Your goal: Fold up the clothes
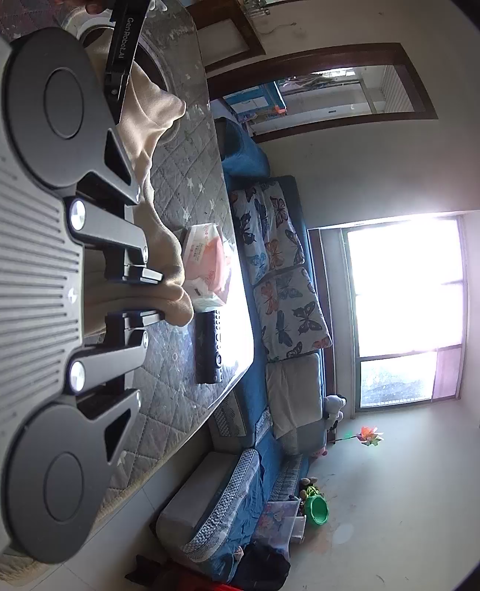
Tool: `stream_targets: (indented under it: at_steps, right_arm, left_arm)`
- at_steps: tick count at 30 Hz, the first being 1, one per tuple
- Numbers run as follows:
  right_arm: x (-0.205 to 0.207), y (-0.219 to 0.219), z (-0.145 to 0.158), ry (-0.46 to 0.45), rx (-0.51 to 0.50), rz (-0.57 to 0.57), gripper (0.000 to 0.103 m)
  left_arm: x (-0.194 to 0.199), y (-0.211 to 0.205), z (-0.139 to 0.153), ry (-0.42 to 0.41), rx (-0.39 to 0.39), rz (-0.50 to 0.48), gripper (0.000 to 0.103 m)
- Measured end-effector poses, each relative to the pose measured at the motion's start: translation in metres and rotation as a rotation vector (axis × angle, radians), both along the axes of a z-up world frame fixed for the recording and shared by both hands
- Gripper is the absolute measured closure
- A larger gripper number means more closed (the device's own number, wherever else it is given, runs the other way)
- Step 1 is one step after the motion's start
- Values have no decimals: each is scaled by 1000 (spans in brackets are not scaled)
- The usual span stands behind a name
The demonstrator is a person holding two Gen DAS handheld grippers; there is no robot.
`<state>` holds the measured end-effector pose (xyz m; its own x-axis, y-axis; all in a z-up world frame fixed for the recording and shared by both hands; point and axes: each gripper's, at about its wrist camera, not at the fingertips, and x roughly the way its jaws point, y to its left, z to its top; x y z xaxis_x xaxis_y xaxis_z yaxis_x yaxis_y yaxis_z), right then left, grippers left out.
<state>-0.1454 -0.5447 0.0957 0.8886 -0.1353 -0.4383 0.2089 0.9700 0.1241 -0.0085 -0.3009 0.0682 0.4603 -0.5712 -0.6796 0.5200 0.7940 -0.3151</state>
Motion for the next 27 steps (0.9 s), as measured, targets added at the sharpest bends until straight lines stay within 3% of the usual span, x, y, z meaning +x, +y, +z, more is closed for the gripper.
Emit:
stream_targets:
  at_steps: [27]
  right_arm:
    - [17, -19, -15, 53, -5, -25, 91]
  left_arm:
    - [10, -31, -12, -14, 77, -8, 84]
